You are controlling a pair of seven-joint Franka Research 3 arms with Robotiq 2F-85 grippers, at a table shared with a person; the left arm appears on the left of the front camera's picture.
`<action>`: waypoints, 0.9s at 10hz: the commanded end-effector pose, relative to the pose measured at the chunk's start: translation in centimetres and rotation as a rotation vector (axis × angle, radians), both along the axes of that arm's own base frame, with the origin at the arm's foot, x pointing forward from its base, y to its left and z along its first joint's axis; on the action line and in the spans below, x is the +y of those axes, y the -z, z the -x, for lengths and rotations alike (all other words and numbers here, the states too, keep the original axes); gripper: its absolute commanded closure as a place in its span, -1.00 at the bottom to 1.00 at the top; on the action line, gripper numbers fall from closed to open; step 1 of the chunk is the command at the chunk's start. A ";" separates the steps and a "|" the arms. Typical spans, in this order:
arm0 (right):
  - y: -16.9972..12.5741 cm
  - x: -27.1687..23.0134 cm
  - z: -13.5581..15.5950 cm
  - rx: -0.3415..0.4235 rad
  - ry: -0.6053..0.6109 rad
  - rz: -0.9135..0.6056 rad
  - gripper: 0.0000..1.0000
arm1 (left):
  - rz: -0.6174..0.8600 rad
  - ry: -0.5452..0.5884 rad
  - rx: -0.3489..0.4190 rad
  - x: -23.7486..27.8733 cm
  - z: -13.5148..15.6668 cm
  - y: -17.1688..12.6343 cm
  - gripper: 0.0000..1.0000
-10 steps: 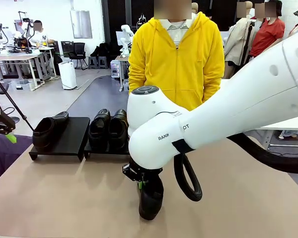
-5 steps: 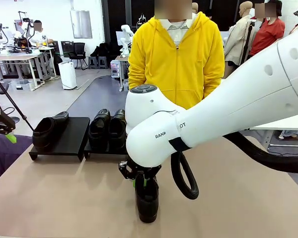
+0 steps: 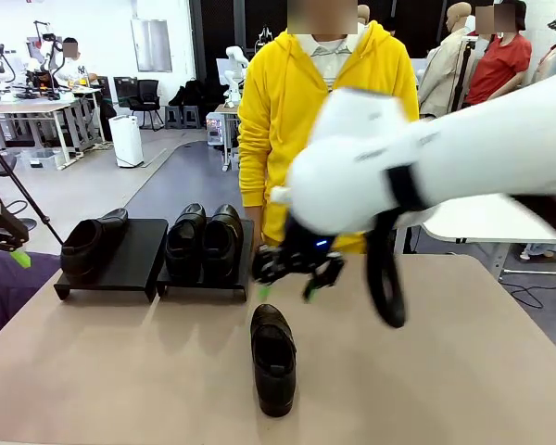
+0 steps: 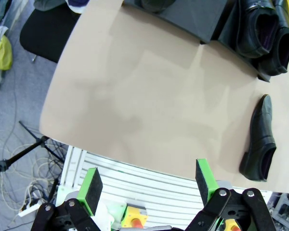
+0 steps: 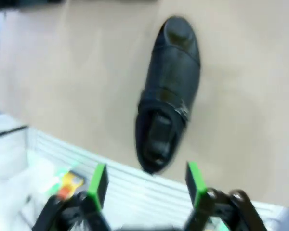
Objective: Organize the shoes by placing them on the stand.
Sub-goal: Pick up one Shoe and place it in the middle of the table.
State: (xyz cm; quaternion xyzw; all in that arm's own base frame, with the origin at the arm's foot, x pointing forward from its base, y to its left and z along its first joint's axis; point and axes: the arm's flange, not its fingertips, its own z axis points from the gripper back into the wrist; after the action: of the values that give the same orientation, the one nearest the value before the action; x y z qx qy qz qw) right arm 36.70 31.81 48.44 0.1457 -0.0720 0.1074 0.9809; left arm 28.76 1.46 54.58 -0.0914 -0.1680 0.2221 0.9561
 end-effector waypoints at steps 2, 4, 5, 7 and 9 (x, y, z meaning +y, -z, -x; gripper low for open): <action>-3.3 -16.7 3.0 0.014 -0.219 -0.173 -1.00 | -0.009 0.009 0.004 0.2 0.2 -0.1 -1.00; -3.4 -24.4 3.4 0.021 -0.140 -0.285 -1.00 | -0.009 0.009 0.004 0.2 0.2 -0.1 -1.00; -3.0 -27.4 3.7 0.024 -0.091 -0.330 -1.00 | -0.009 0.009 0.004 0.2 0.2 -0.1 -1.00; -1.9 -30.0 4.7 0.012 0.045 -0.336 -1.00 | -0.009 0.009 0.004 0.2 0.2 -0.1 -1.00; -2.5 -31.5 4.6 0.025 -0.004 -0.327 -1.00 | -0.009 0.009 0.004 0.2 0.2 -0.1 -1.00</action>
State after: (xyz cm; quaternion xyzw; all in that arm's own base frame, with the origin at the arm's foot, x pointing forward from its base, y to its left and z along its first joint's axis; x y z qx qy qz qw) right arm 32.03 0.00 50.31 0.2911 -0.0780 0.0754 0.9505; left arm 28.75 1.46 54.58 -0.0914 -0.1680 0.2220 0.9561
